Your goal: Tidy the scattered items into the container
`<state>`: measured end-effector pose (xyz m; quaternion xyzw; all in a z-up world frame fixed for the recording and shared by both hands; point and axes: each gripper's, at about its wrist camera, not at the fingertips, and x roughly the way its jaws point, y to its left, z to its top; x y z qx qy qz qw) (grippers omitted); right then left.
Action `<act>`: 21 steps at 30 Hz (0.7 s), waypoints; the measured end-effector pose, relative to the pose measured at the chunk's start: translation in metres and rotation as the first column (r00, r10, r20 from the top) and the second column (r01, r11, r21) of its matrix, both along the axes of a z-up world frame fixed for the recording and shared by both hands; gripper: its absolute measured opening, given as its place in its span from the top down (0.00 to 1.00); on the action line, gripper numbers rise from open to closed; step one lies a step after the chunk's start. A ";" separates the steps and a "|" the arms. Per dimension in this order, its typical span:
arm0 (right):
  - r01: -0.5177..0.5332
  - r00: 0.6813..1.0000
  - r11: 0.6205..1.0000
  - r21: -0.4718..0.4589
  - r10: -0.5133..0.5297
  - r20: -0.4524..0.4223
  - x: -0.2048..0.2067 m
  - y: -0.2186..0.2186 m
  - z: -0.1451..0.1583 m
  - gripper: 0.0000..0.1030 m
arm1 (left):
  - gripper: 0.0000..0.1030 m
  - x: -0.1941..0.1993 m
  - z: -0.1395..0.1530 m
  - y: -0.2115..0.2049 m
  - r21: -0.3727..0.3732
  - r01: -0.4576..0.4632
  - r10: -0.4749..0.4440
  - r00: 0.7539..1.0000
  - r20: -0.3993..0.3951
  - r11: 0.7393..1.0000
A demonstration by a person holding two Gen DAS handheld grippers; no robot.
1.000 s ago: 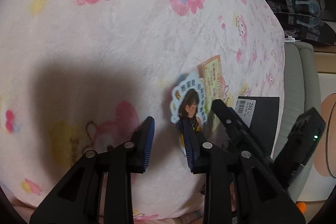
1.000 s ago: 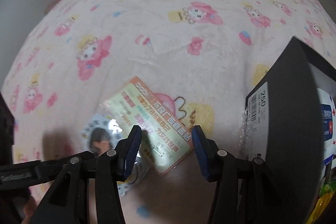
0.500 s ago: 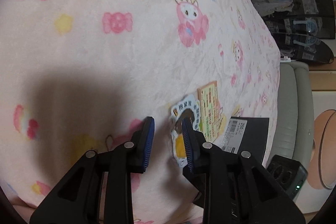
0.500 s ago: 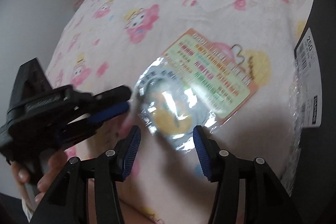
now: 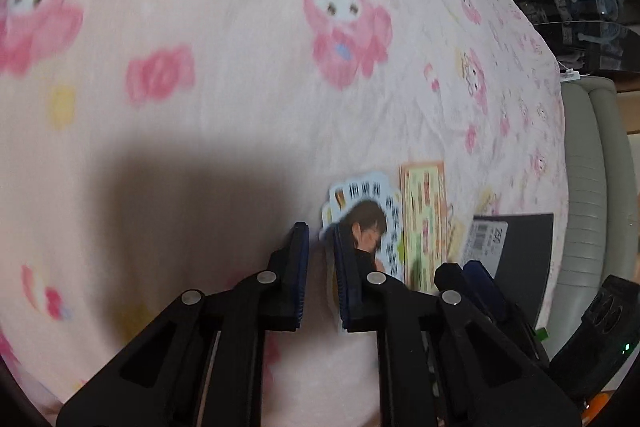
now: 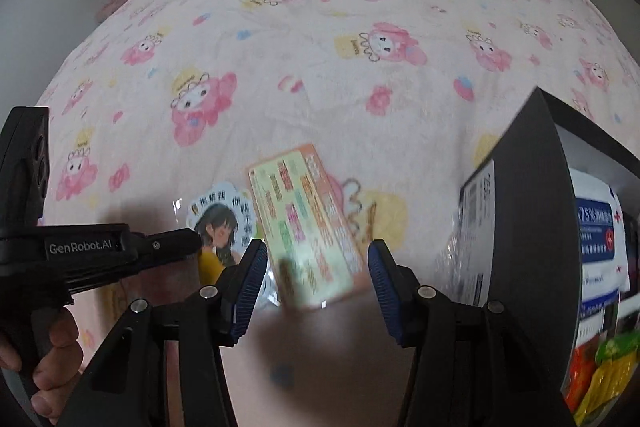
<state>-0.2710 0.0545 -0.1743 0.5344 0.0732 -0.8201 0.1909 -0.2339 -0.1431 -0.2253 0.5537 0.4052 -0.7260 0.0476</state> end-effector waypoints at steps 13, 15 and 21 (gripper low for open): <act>0.055 0.981 0.988 -0.144 -0.026 0.195 -0.011 -0.001 -0.030 0.47 | 0.83 0.004 -0.007 -0.016 0.104 0.015 -0.012 0.999 -0.030 0.994; 0.029 0.975 0.986 -0.167 0.009 0.221 0.002 -0.003 -0.027 0.47 | 0.82 0.006 -0.002 -0.018 0.082 0.003 0.001 0.999 -0.039 0.997; -0.011 0.970 0.980 -0.199 0.059 0.236 0.032 -0.002 -0.011 0.47 | 0.79 0.011 0.002 -0.024 0.071 -0.026 0.028 0.999 -0.038 0.997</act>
